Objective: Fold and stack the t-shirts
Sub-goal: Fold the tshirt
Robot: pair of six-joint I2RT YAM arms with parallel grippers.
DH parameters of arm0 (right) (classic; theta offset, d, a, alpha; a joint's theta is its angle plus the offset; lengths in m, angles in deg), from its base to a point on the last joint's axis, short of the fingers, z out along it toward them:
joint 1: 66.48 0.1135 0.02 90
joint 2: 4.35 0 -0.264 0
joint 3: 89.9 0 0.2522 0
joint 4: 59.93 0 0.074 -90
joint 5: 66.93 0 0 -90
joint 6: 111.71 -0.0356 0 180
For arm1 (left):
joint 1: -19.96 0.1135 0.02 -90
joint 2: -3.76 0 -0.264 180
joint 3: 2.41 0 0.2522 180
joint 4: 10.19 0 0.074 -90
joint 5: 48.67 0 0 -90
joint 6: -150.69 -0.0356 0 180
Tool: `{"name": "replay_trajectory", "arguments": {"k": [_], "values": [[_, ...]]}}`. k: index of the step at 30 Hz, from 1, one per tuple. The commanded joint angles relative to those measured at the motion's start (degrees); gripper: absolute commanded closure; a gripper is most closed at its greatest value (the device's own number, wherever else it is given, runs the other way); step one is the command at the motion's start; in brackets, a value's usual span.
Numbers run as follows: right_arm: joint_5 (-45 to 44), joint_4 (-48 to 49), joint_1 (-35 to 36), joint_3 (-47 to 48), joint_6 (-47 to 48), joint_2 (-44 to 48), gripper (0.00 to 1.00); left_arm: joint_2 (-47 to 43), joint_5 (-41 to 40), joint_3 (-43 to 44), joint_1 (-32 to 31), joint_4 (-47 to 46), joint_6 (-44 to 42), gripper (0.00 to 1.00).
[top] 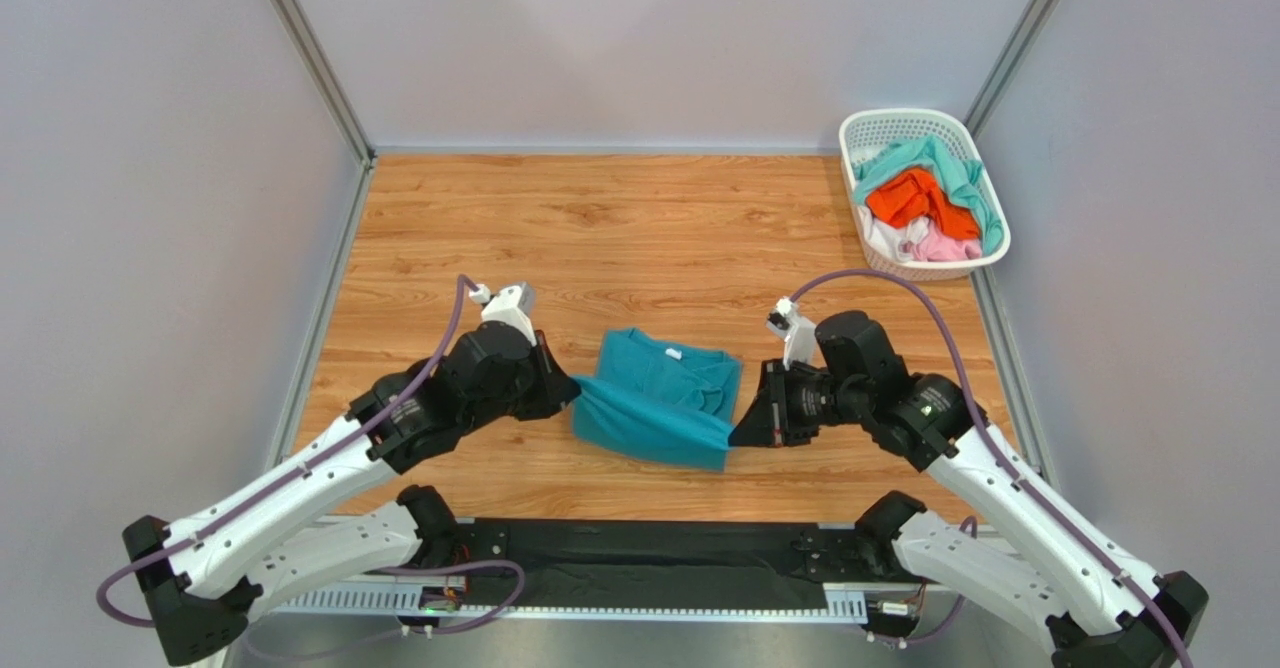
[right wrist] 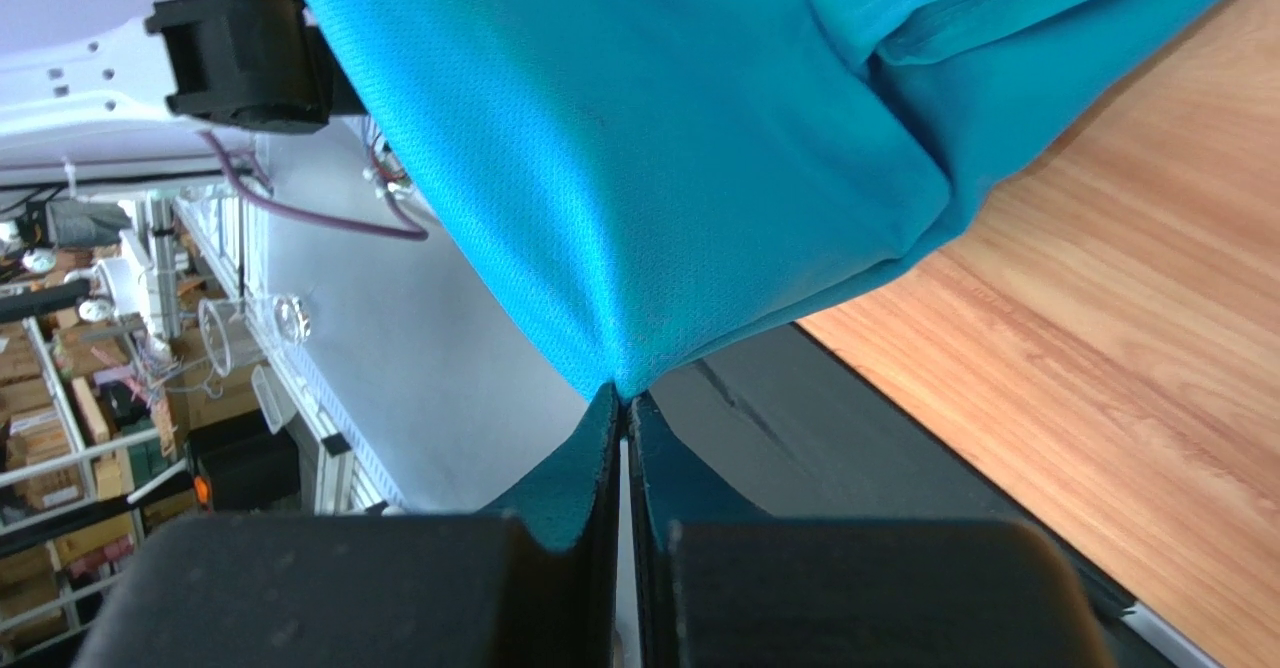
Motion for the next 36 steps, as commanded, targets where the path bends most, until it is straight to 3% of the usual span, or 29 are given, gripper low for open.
{"name": "replay_trajectory", "arguments": {"k": [1, 11, 18, 26, 36], "values": [[-1.0, -0.74, -2.14, 2.6, 2.8, -1.19, 1.0, 3.29, -5.49, 3.92, 0.22, -2.33, -3.15, 1.0], [1.28, 7.07, -10.4, 2.33, 4.73, -4.44, 1.0, 13.67, -5.14, 8.67, 5.67, -5.58, -6.23, 1.0], [-0.47, 15.61, -13.82, 2.94, 3.59, -7.25, 1.0, 20.52, 1.43, 10.6, 12.08, -9.97, -8.51, 1.0], [-0.91, 20.96, -18.57, 6.9, 2.45, -20.76, 1.0, 31.24, 5.05, 17.36, 17.18, -12.26, -10.19, 1.0], [-5.3, 25.45, -23.85, 13.75, 1.48, -40.63, 1.0, 55.04, 13.3, 32.39, 22.72, -13.93, -14.05, 1.0]]}}
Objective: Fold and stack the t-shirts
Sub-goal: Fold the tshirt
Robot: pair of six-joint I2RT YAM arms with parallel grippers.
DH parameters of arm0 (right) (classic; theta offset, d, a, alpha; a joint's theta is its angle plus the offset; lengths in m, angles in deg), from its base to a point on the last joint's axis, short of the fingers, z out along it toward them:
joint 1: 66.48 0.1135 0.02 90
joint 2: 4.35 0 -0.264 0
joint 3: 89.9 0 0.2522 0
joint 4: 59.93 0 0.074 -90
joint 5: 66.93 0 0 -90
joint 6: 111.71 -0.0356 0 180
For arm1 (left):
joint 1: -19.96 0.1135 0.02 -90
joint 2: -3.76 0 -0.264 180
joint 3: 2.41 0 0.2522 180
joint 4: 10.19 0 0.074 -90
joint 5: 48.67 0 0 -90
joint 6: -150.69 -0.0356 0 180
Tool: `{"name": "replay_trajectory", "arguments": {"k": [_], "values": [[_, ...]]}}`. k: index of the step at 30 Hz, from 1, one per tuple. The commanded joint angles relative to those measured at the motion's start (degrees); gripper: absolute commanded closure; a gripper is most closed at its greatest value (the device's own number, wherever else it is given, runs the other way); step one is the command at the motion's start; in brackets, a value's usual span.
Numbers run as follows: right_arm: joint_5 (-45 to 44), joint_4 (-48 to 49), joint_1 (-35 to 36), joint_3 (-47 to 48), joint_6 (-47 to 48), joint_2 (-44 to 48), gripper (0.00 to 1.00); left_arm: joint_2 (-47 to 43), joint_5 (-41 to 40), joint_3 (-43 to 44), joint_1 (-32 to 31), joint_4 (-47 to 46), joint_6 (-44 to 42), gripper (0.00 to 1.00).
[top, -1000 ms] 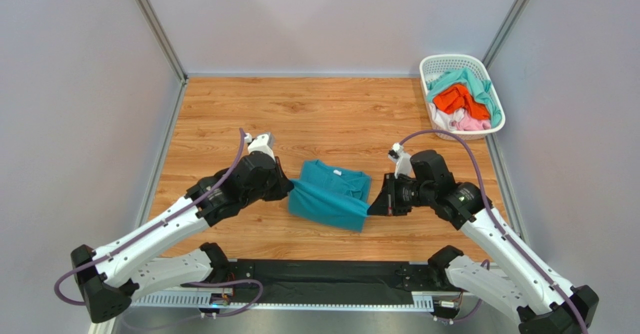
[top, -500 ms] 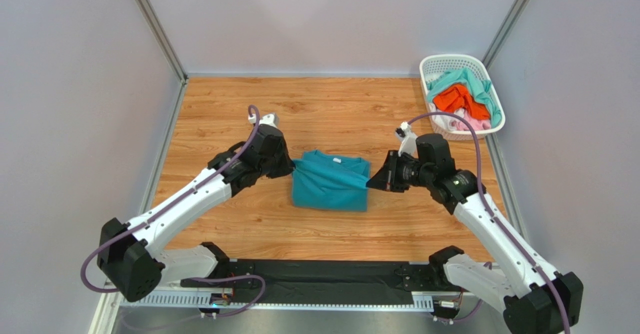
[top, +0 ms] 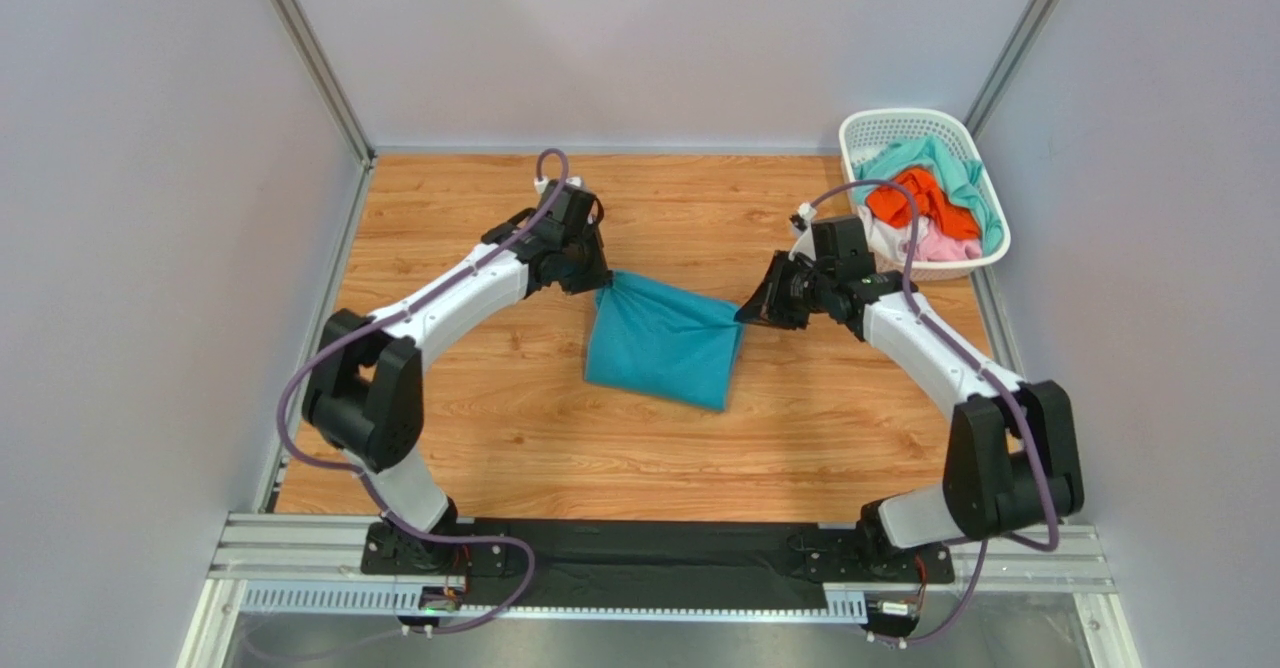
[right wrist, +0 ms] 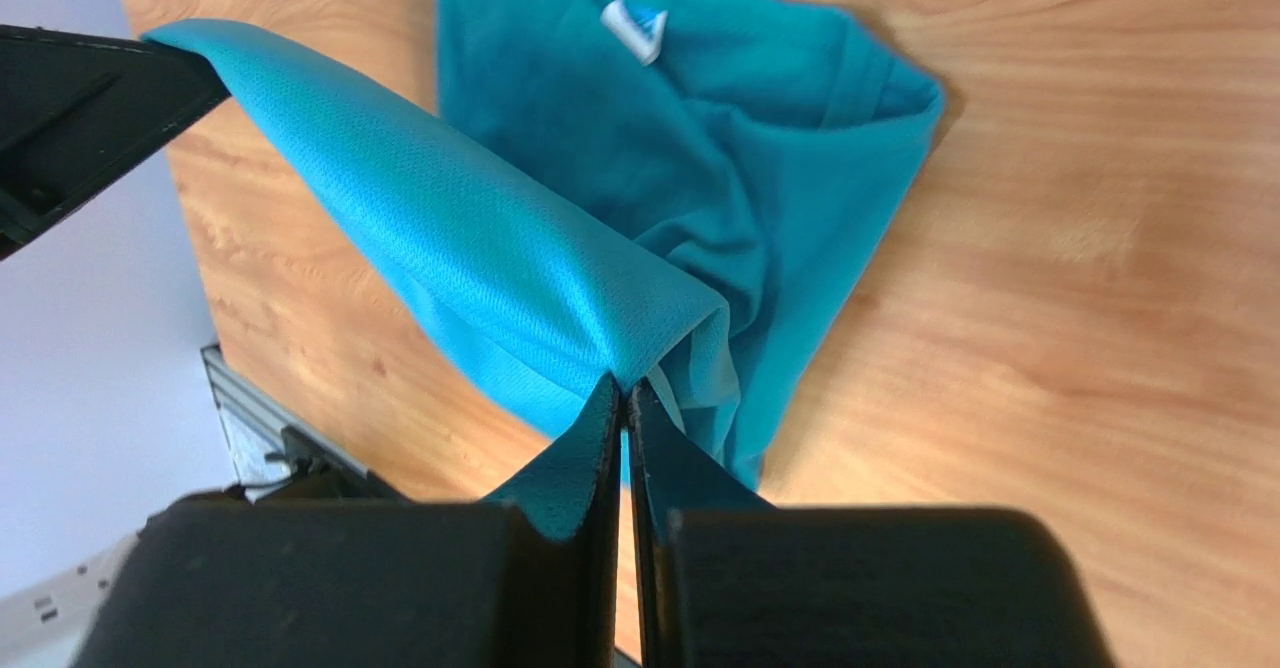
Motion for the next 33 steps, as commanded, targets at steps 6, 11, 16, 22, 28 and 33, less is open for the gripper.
{"name": "replay_trajectory", "arguments": {"k": [6, 11, 16, 22, 28, 33], "values": [[-4.97, 5.05, -2.24, 6.03, -0.9, -12.86, 1.0, 13.16, 7.16, 10.66, 1.99, -3.01, -4.99, 1.0], [-4.71, 6.28, -2.33, 6.48, -0.9, -15.86, 1.0, 16.16, 9.54, 13.3, 2.07, -2.57, -6.4, 1.0], [-4.36, 6.19, -2.42, 6.65, -0.73, -15.25, 1.0, 16.25, 10.5, 13.48, 2.07, -2.84, -7.28, 1.0], [-5.68, 5.66, -2.85, 5.86, -1.6, -13.75, 0.96, 17.13, 11.12, 14.0, 2.07, -2.31, -8.42, 0.93], [-7.52, 2.77, -3.38, 7.88, -0.55, -13.32, 0.58, 17.92, 12.7, 15.76, 2.07, -0.37, -10.09, 0.44], [-7.61, 0.65, -3.21, 7.8, 1.12, -8.32, 0.0, 14.06, 13.41, 14.97, 2.07, 0.86, -10.79, 0.17]]}}
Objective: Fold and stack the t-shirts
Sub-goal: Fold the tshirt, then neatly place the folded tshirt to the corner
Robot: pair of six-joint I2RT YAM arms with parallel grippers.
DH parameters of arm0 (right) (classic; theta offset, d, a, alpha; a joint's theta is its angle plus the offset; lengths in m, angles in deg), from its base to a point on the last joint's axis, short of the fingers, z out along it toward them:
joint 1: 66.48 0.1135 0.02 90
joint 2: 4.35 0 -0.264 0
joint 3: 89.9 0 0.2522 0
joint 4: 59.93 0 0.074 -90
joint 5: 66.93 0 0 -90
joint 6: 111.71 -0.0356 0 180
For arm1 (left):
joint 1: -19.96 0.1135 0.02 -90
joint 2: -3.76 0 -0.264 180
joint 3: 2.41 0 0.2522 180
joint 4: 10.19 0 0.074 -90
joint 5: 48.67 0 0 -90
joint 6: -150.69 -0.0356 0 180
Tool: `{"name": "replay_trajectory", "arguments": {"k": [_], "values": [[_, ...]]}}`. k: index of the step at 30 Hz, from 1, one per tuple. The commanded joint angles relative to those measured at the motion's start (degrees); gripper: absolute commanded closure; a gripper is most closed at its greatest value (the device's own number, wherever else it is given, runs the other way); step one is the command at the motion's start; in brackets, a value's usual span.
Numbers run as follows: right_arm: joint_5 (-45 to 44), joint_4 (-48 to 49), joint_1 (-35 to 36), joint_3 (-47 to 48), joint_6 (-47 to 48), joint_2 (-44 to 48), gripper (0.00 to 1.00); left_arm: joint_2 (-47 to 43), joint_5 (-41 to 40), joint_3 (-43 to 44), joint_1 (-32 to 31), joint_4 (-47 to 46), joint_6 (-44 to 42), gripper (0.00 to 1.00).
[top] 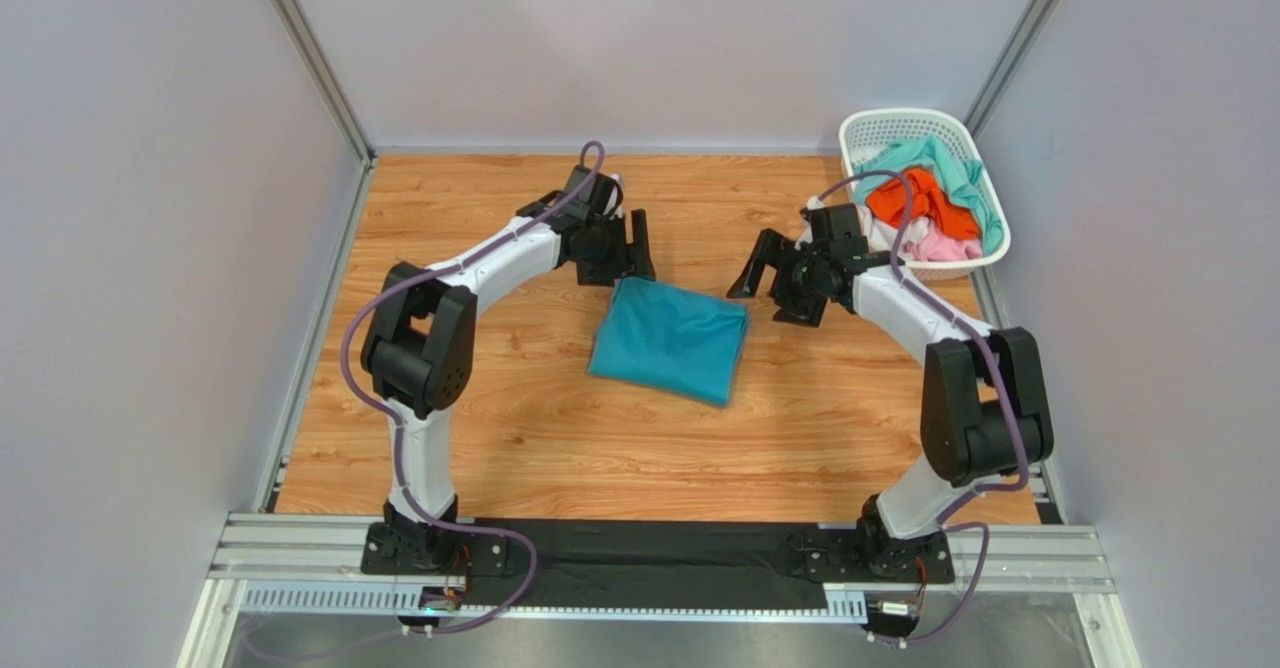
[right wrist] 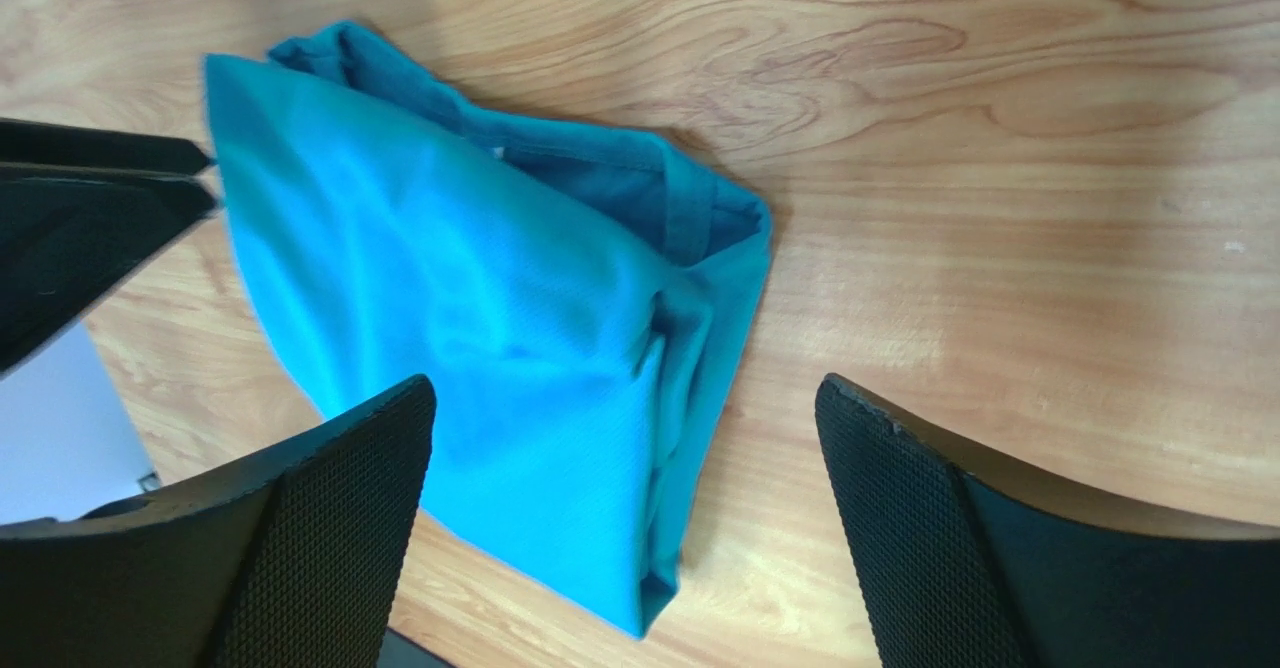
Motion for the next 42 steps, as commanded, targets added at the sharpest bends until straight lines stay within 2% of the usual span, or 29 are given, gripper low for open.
{"name": "replay_trajectory", "arguments": {"k": [1, 2, 3, 8, 15, 21, 28, 36, 42], "values": [[0.3, -0.53, 0.51, 1.5, 1.43, 7.75, 0.0, -5.61, 1.8, 0.46, 0.22, 1.23, -1.24, 0.16], [0.74, -0.35, 0.77, 0.45, 1.51, 8.64, 0.0, -6.41, 2.15, 0.02, 0.13, 1.14, -1.33, 0.07], [1.1, 0.0, 1.12, -0.08, 1.25, 9.61, 0.0, -7.11, 2.33, -0.42, 0.04, 1.14, -1.42, 0.03], [3.82, 2.28, 4.99, -2.54, -1.29, 12.6, 0.0, -9.58, 4.0, -2.45, -1.19, 0.53, -1.59, 0.0], [6.46, 8.79, 6.84, -1.15, -3.76, 6.73, 0.0, -4.49, 8.39, 0.45, -1.28, -0.35, -0.8, 0.0], [2.07, 6.15, 6.84, 3.69, -2.1, -2.05, 0.0, 0.87, 10.5, 3.17, -1.28, -1.23, -0.8, 0.0], [-3.36, 3.43, 6.75, 5.8, -1.74, -9.01, 0.0, 4.56, 10.59, 2.48, -1.28, -1.23, -1.33, 0.0], [-5.05, 2.55, 6.75, 5.98, -0.68, -12.97, 0.0, 5.19, 9.54, -1.73, -1.28, -2.11, -0.36, 0.0], [-5.14, 0.97, 7.01, 6.06, 0.1, -11.58, 0.0, 0.28, 7.17, -5.7, -1.28, -2.21, 0.52, 0.0]]}}
